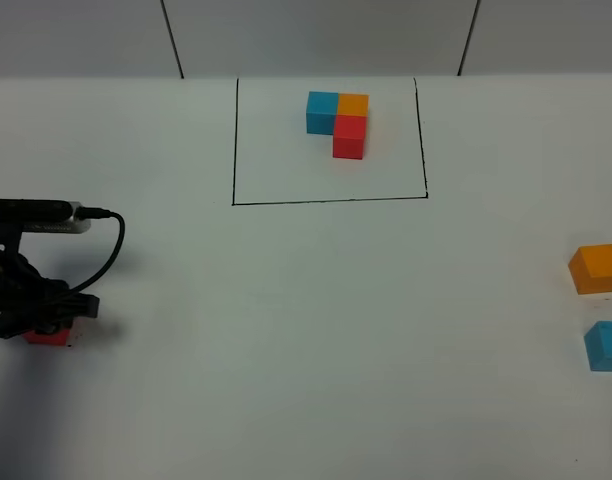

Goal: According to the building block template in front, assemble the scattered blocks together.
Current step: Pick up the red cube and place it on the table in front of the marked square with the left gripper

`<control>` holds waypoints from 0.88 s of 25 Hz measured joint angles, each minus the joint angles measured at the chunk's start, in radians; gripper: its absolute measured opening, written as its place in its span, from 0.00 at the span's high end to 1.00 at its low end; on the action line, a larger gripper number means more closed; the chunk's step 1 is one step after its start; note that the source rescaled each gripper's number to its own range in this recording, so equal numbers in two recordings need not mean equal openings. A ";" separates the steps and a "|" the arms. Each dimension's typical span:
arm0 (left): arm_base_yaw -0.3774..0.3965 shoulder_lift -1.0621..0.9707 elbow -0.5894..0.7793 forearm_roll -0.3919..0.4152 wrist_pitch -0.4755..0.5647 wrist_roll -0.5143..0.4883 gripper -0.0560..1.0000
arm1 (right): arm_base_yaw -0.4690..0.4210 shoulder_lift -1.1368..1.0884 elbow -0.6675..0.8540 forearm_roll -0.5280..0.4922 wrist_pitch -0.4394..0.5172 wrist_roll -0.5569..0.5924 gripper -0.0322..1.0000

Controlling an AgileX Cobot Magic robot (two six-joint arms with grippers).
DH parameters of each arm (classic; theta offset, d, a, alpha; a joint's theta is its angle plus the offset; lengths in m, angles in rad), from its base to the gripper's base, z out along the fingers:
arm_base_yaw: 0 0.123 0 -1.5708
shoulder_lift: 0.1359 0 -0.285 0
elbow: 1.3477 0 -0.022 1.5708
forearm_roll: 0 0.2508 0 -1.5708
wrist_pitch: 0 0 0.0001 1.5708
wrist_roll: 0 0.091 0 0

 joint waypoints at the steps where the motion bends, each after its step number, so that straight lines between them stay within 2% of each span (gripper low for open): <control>1: -0.008 -0.009 -0.009 0.000 0.022 0.002 0.45 | 0.000 0.000 0.000 0.000 0.000 0.000 0.97; 5: -0.062 -0.078 -0.075 0.000 0.150 0.003 0.45 | 0.000 0.000 0.000 0.000 0.000 0.000 0.97; 9: -0.151 -0.163 -0.142 0.000 0.251 0.004 0.45 | 0.000 0.000 0.000 0.000 0.000 0.000 0.97; 16: -0.319 -0.232 -0.179 0.000 0.280 0.014 0.45 | 0.000 0.000 0.000 0.000 0.000 0.000 0.97; 19: -0.371 -0.232 -0.179 0.000 0.281 0.078 0.45 | 0.000 0.000 0.000 0.000 0.000 0.000 0.97; 22: -0.414 -0.232 -0.179 -0.007 0.283 0.207 0.45 | 0.000 0.000 0.000 0.000 0.000 0.000 0.97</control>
